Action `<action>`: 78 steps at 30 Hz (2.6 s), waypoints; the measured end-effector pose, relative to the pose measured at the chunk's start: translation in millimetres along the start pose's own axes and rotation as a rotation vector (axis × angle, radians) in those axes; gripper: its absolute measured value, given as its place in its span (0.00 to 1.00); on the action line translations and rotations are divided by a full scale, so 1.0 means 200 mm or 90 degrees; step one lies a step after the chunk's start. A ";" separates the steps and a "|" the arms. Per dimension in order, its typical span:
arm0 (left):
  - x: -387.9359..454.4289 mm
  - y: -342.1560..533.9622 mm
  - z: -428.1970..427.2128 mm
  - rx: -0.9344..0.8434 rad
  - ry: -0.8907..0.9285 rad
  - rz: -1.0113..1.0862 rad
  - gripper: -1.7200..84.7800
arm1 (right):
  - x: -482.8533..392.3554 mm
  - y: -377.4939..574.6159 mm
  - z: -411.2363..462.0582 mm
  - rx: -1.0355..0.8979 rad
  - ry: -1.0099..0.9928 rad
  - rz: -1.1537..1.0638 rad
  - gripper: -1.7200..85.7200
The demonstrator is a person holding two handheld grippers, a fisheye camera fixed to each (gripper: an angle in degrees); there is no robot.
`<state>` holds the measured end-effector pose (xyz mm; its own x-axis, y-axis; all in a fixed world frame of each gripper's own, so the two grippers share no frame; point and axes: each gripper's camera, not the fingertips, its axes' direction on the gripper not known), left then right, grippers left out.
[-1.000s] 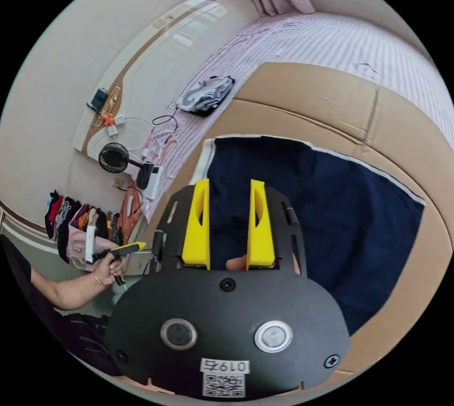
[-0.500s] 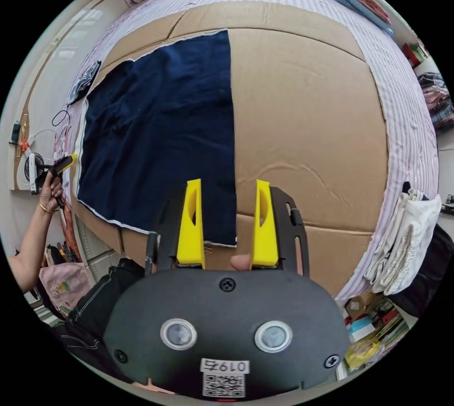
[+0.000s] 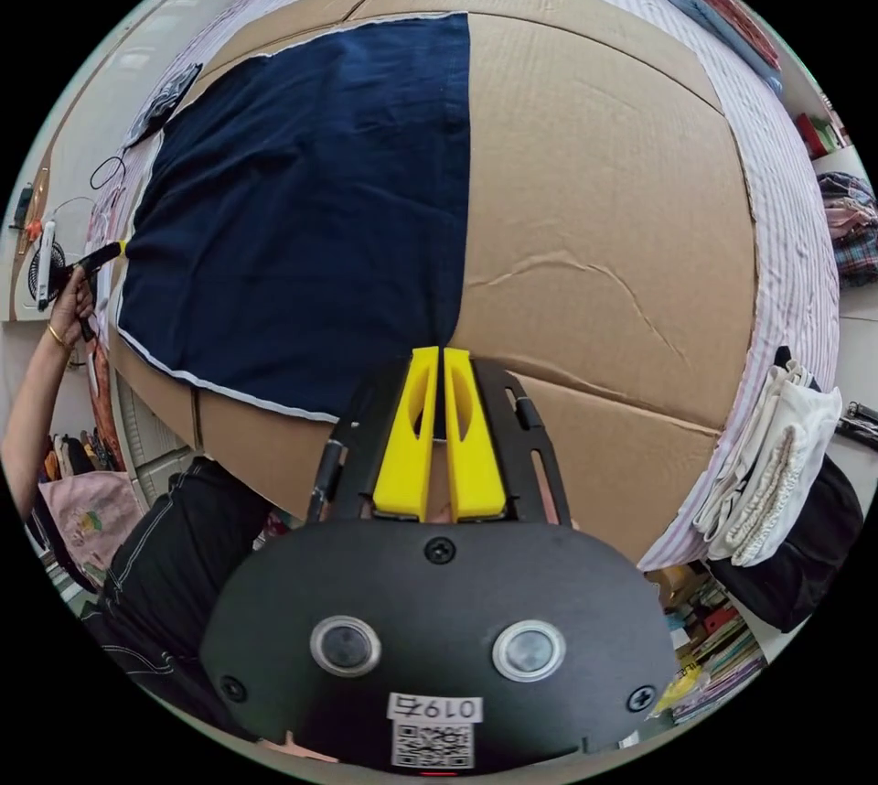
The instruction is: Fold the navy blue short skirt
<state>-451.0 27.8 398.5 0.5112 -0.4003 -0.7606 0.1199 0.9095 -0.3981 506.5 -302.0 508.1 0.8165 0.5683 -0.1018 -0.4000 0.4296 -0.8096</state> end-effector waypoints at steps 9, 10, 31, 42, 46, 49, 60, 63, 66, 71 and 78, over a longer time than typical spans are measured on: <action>0.27 0.25 0.06 0.046 0.036 0.047 0.03 | 0.50 0.69 -0.30 0.001 0.040 -0.003 0.01; 0.32 0.29 0.06 0.045 0.034 0.066 0.03 | 0.55 0.74 -0.32 0.000 0.037 -0.001 0.01; 0.08 0.87 0.36 0.097 0.132 0.210 0.03 | 1.40 2.01 -0.26 0.062 -0.219 -0.223 0.04; -0.14 1.86 0.25 0.354 0.083 0.048 0.03 | 1.34 3.26 0.04 0.352 0.041 -0.068 0.02; 0.07 2.39 0.27 0.444 0.181 0.107 0.04 | 1.13 3.63 0.15 0.505 -0.017 -0.045 0.07; 0.24 2.69 0.27 0.477 0.134 0.222 0.05 | 0.94 3.86 0.31 0.555 -0.074 -0.117 0.09; 0.70 3.14 0.47 0.423 -0.279 0.622 0.11 | 0.67 4.15 1.18 0.404 0.131 -0.274 0.15; 0.84 3.16 0.54 0.414 -0.341 0.710 0.11 | 0.74 4.14 1.35 0.376 0.171 -0.280 0.15; 0.93 3.15 0.63 0.361 -0.366 0.793 0.11 | 0.81 4.12 1.50 0.340 0.176 -0.300 0.17; 0.98 3.10 0.70 0.350 -0.347 0.829 0.09 | 0.95 4.04 1.69 0.312 0.165 -0.294 0.18; 0.96 3.04 0.69 0.376 -0.308 0.784 0.04 | 1.13 3.90 1.94 0.296 0.108 -0.286 0.14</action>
<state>-162.4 518.5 81.2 0.7646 0.6230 -0.1649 -0.3341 0.6020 0.7253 217.1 433.9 79.1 0.9847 0.1609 0.0668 -0.1119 0.8780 -0.4654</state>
